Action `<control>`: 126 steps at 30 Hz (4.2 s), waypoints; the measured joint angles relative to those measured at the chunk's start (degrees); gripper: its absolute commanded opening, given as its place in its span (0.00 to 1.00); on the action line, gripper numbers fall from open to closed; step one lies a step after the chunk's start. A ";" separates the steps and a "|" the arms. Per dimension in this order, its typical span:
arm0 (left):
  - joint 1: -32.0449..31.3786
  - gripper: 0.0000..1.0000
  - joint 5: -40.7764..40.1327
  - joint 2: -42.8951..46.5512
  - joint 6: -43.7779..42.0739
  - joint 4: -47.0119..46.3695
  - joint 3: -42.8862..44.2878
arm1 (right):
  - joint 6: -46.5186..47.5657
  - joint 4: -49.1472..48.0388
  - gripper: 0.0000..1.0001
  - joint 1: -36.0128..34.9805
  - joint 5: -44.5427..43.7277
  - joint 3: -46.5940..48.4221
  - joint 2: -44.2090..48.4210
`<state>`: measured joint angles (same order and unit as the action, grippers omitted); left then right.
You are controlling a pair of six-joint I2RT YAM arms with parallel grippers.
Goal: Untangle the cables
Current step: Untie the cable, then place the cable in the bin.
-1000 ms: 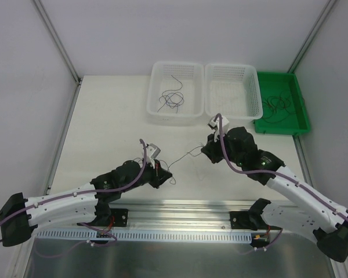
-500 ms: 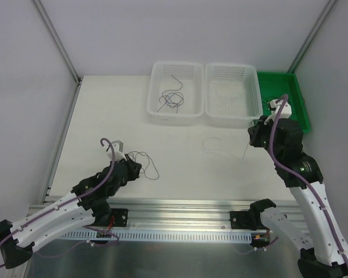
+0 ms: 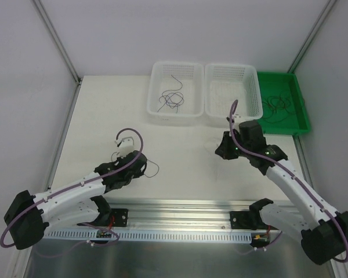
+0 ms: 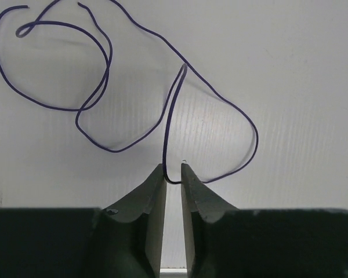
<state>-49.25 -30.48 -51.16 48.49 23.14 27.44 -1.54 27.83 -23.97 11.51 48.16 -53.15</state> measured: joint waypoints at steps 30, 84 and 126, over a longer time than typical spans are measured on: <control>10.14 0.91 -5.81 -23.93 5.07 3.15 12.35 | -2.51 -22.45 0.01 -13.05 3.52 -10.25 -28.02; 15.50 0.00 10.56 -67.41 -36.61 0.24 105.83 | -2.73 -25.29 0.01 -13.07 5.90 -13.14 -23.06; 0.44 0.86 32.61 -10.47 -29.35 -10.12 24.55 | 4.55 -21.44 0.01 -18.21 7.54 -13.94 3.45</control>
<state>-48.82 2.13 -61.63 19.14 13.02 51.99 3.01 6.39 -42.17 19.05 34.22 -49.69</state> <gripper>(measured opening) 0.859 0.020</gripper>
